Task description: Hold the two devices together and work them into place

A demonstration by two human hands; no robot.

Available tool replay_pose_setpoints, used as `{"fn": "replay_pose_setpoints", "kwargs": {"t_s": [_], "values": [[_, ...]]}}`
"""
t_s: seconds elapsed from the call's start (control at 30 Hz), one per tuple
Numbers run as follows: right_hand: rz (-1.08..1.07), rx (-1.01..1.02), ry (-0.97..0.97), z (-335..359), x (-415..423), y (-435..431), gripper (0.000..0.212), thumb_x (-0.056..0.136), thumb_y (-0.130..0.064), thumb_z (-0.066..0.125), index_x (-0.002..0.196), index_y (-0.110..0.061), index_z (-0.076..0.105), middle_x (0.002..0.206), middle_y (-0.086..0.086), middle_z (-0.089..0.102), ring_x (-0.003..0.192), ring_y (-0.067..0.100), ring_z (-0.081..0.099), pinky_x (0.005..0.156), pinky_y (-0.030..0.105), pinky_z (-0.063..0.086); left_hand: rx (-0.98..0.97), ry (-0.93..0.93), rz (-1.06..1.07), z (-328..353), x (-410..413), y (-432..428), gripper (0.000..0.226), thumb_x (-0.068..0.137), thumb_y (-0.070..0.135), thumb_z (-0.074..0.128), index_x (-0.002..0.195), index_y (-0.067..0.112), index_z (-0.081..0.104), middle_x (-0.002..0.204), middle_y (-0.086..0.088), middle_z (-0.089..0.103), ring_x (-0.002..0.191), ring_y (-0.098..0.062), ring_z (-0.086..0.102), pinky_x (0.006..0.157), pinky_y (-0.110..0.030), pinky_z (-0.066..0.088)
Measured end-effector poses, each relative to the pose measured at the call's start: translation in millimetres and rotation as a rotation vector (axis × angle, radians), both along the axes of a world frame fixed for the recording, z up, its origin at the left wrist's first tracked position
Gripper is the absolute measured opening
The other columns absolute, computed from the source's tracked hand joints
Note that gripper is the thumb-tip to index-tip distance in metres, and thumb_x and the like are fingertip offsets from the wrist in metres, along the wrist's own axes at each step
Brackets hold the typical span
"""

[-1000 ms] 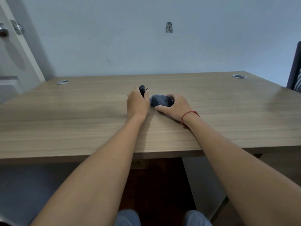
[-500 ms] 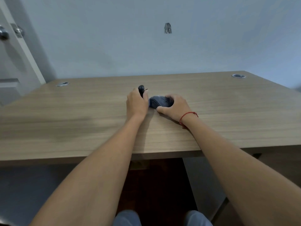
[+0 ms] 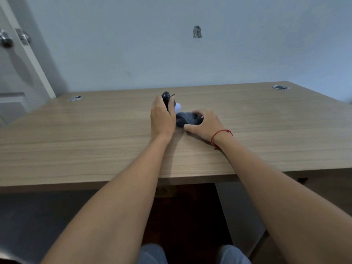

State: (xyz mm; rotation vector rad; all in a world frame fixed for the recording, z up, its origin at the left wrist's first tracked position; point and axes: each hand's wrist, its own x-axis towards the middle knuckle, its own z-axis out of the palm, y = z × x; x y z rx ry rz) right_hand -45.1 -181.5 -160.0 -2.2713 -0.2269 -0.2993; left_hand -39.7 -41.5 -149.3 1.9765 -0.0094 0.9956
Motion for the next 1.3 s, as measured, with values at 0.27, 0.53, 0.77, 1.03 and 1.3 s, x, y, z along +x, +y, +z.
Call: {"fn": "replay_pose_setpoints", "kwargs": {"t_s": [0.27,0.53,0.77,1.03,1.3], "values": [[0.012,-0.038,-0.002,-0.3,3.6,-1.1,0.040,0.070,-0.039,0.072,0.104,-0.020,0.067,0.107,0.007,0.064,0.099,0.024,0.059,0.085,0.038,0.052,0.083,0.142,0.052,-6.4,6.1,2.7,0.028,0.095,0.024,0.050,0.099,-0.003,0.055,0.105,-0.024,0.062,0.098,-0.037,0.056,0.072,-0.033,0.034],[0.023,-0.036,-0.014,-1.9,10.2,-3.3,0.034,0.075,-0.028,0.066,0.107,-0.016,0.069,0.101,0.005,0.064,0.092,0.023,0.058,0.081,0.033,0.049,-0.046,-0.019,-0.079,-1.0,0.6,-0.7,0.023,0.093,0.026,0.056,0.079,0.009,0.048,0.073,-0.004,0.053,0.069,-0.022,0.046,0.058,-0.020,0.029],[-0.009,0.015,0.041,-4.1,13.4,-6.6,0.052,0.080,-0.013,0.060,0.132,-0.018,0.061,0.134,0.004,0.060,0.121,0.020,0.055,0.099,0.026,0.040,-0.039,0.061,0.068,-6.8,8.3,4.0,0.023,0.093,0.026,0.052,0.091,0.003,0.054,0.083,-0.005,0.055,0.074,-0.022,0.045,0.060,-0.020,0.026],[-0.144,-0.051,0.051,2.6,7.5,-6.5,0.055,0.091,-0.013,0.046,0.145,-0.021,0.050,0.151,0.005,0.051,0.140,0.028,0.045,0.115,0.044,0.036,-0.082,-0.022,0.003,-3.6,5.4,2.7,0.024,0.095,0.025,0.051,0.079,0.011,0.041,0.075,-0.003,0.051,0.069,-0.023,0.044,0.057,-0.020,0.024],[-0.126,-0.097,0.116,5.4,-8.4,0.7,0.087,0.065,-0.082,0.049,0.125,-0.020,0.059,0.131,0.001,0.063,0.125,0.027,0.056,0.105,0.043,0.043,-0.067,0.063,0.046,-6.2,8.0,3.9,0.025,0.091,0.028,0.055,0.077,0.008,0.052,0.068,0.002,0.052,0.067,-0.019,0.044,0.057,-0.020,0.025]]}}
